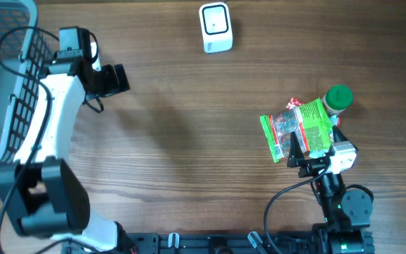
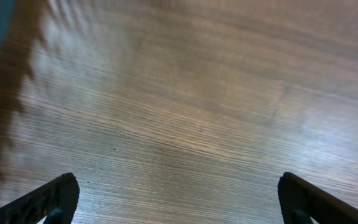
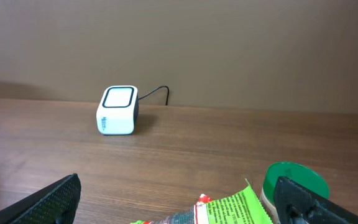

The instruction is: Scan the item barcode

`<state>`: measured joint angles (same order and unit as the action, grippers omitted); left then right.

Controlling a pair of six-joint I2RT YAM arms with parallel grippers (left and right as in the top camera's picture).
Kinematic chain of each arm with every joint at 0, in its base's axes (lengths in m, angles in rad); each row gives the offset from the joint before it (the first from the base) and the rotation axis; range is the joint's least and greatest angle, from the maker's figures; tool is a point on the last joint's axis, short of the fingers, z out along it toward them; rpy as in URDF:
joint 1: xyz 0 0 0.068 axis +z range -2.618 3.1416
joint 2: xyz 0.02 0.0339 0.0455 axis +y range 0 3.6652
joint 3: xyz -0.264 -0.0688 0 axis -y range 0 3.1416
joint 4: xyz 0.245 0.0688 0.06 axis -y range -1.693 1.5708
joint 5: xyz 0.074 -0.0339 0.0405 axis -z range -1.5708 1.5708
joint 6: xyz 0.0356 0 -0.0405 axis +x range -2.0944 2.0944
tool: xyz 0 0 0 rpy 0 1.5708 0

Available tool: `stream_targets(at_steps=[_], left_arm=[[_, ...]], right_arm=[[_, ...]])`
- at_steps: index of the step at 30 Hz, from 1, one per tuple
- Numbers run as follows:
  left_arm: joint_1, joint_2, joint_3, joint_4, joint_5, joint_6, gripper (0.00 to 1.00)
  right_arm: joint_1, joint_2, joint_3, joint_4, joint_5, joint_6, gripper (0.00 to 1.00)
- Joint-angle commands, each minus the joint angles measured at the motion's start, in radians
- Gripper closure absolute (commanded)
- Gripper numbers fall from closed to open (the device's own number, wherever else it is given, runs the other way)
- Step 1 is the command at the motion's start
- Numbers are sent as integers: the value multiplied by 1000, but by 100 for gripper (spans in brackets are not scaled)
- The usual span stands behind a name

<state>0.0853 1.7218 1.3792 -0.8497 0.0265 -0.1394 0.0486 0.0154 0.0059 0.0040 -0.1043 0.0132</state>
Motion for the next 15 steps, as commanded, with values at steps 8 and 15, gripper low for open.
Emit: stream_targets(at_steps=[8,15], left_arm=[[4,-467,8,0,-5,2,0],[4,-790,9,0,-5,2,0]], right_arm=[[-7,-11,-1,3,-9,-3,0],[-7,-11,-1,3,-9,-4,0]])
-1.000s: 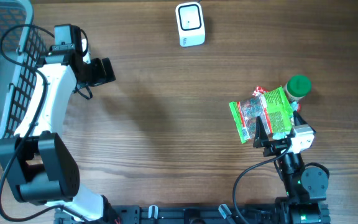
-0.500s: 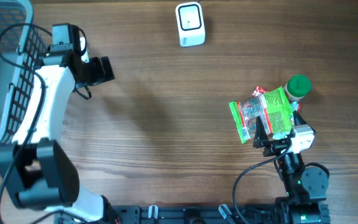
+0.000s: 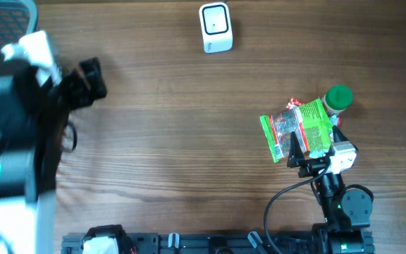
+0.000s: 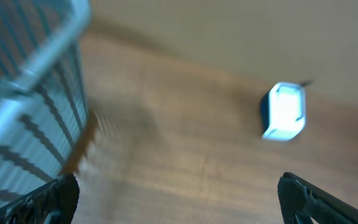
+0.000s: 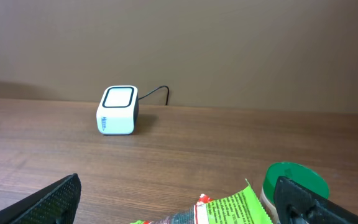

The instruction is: Scan the item barcode

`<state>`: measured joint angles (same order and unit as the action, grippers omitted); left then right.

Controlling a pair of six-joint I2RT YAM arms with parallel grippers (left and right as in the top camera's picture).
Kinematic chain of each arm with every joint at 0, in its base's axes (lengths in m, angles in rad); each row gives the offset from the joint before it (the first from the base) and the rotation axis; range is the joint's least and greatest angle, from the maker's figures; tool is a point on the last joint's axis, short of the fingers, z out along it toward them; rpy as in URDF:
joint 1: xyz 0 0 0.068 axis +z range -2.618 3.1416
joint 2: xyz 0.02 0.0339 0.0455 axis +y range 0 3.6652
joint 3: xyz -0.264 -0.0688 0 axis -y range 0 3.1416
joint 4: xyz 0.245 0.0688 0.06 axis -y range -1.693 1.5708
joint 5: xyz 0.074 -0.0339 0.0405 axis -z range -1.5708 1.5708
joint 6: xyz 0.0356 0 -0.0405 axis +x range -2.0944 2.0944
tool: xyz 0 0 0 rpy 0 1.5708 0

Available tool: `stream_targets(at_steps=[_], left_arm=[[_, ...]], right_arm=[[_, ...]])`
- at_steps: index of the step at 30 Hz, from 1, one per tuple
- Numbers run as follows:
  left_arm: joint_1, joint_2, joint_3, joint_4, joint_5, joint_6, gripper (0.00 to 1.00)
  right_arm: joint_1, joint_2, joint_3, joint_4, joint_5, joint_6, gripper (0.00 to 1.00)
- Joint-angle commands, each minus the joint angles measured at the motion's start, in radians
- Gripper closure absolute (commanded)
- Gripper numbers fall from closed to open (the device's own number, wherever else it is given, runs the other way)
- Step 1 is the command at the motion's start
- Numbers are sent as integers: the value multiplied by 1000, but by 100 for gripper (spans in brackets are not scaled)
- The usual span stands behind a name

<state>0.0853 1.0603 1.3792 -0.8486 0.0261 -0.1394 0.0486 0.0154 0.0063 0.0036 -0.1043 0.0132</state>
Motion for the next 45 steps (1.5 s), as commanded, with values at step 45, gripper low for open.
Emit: stream_targets(at_steps=[45], left_arm=[[4,-1056,-978,1044,121,1,0]], right_arm=[[-7,-11,-1,3,-9,-3,0]])
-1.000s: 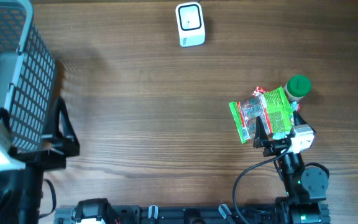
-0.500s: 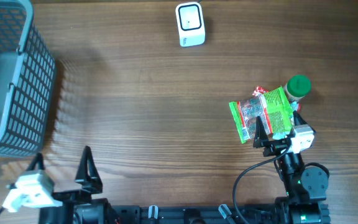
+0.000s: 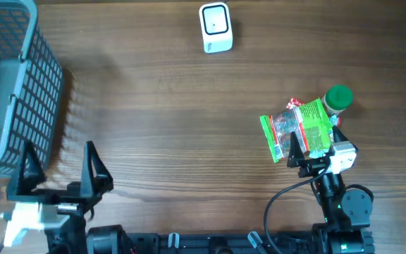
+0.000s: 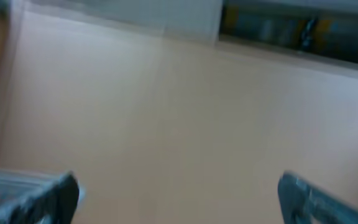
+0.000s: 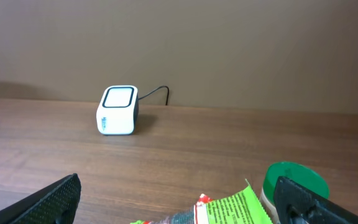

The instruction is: Scan the item barcode

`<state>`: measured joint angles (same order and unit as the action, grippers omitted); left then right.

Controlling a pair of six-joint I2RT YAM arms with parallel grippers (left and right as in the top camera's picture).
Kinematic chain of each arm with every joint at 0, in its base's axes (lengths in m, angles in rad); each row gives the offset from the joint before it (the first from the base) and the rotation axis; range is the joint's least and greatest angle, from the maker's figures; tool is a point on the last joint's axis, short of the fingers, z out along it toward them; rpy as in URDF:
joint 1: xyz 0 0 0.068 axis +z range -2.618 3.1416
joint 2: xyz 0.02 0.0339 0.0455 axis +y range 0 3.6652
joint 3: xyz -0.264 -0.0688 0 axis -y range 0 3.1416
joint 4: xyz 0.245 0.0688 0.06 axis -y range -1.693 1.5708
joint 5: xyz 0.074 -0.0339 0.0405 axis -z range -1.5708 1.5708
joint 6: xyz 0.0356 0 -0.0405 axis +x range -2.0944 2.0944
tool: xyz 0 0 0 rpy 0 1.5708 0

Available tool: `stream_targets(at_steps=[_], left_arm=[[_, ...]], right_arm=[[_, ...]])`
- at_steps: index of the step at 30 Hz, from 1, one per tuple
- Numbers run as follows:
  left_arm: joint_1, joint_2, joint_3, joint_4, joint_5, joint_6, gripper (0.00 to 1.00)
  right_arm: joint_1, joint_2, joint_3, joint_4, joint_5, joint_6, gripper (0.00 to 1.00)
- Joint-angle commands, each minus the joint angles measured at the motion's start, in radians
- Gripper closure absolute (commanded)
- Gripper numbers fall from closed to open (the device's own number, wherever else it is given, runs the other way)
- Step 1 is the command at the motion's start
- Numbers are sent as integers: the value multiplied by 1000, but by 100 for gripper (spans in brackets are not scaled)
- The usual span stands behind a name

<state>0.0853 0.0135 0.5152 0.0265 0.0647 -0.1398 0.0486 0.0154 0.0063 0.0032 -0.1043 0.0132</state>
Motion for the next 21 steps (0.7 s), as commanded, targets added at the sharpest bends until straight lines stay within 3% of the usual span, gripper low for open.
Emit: stream_targets(at_steps=[1,6,13,21], left_arm=[[4,-9,-146,223,98,1,0],[4,-10,-291,327,100,1,0],[4,-10,-448,325,78,-3,0],[4,-10,-486,236,34,-2,0]], right_arm=[[-7,-11,-1,4,-9,-3,0],[-7,-11,-1,4,-9,-3,0],[-7,-11,-1,4,-9,-4,0],[-7,-11,-1,4,-9,-3,0]])
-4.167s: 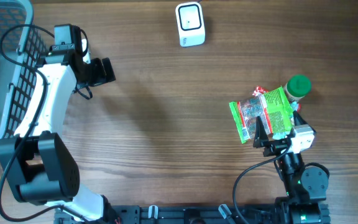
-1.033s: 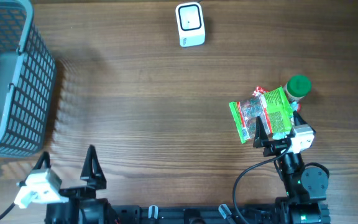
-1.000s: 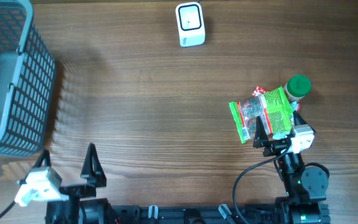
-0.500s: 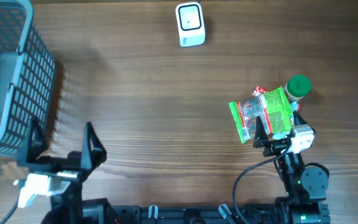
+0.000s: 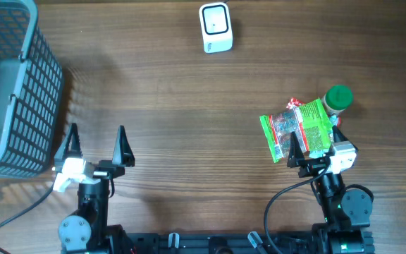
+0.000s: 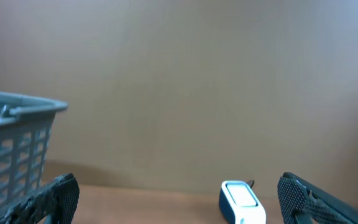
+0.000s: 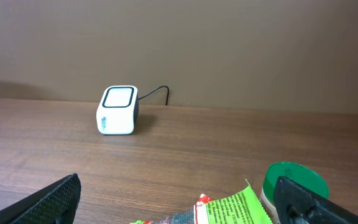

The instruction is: Scan the item barcode

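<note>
A green snack packet (image 5: pixel 296 129) lies flat at the right of the table, also low in the right wrist view as the packet (image 7: pixel 232 210). The white barcode scanner (image 5: pixel 215 27) stands at the far edge, shown as the scanner (image 7: pixel 118 109) and again as the scanner (image 6: pixel 241 203). My right gripper (image 5: pixel 314 142) is open, its fingers over the packet's near edge, gripping nothing. At the near left my left gripper (image 5: pixel 96 137) is open and empty, facing the scanner.
A bottle with a green lid (image 5: pixel 338 99) stands touching the packet's far right corner, right by my right finger (image 7: pixel 309 202). A grey wire basket (image 5: pixel 5 85) fills the far left corner, just left of my left gripper. The scanner's cable runs back off the table.
My left gripper has moved from the near left edge a little forward and to the right, and its camera now looks level across the table at the scanner and basket. The right arm has not moved.
My left arm was first stretched out beside the basket at the far left, gripper open over bare wood. Then it was raised near the basket, then drawn back at the near left edge, and now rests there facing forward. The right gripper stayed open over the packet throughout.
</note>
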`<state>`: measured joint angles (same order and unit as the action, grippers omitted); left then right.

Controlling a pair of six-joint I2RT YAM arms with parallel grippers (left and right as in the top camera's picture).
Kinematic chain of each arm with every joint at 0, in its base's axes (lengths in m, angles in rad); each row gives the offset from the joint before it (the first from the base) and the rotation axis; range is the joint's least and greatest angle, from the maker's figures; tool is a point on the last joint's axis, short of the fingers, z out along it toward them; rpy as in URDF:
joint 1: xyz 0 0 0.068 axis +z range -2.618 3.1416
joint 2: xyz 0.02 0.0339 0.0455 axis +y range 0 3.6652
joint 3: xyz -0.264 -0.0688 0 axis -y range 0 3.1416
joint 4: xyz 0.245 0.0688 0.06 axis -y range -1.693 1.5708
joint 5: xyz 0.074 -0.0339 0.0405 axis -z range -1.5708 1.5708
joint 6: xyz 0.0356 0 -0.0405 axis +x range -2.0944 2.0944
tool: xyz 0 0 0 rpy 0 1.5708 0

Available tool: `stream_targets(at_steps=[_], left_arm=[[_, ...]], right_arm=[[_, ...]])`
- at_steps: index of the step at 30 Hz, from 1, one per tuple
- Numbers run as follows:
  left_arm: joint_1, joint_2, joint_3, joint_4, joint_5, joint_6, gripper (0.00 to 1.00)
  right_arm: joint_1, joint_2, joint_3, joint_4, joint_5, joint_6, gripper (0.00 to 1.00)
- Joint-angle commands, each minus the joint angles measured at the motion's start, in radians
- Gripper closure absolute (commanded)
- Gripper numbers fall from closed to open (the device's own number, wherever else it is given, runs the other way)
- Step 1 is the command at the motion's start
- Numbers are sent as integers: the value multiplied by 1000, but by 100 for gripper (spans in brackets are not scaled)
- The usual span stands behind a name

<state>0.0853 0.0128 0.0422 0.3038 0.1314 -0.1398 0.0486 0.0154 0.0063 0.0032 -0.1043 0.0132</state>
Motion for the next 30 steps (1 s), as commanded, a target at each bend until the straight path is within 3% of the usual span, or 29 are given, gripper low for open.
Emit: stream_targets(at_steps=[1,16,30], left_arm=[[4,-9,-13,-79,-40,-2,0],[4,-9,-36,-380,-71,-2,0],[4,-9,-36,-380,-103,31,0]], right_arm=[[-7,-11,-1,4,-9,-3,0],[-7,-11,-1,4,-9,-4,0],[-7,-11,-1,4,-9,-3,0]])
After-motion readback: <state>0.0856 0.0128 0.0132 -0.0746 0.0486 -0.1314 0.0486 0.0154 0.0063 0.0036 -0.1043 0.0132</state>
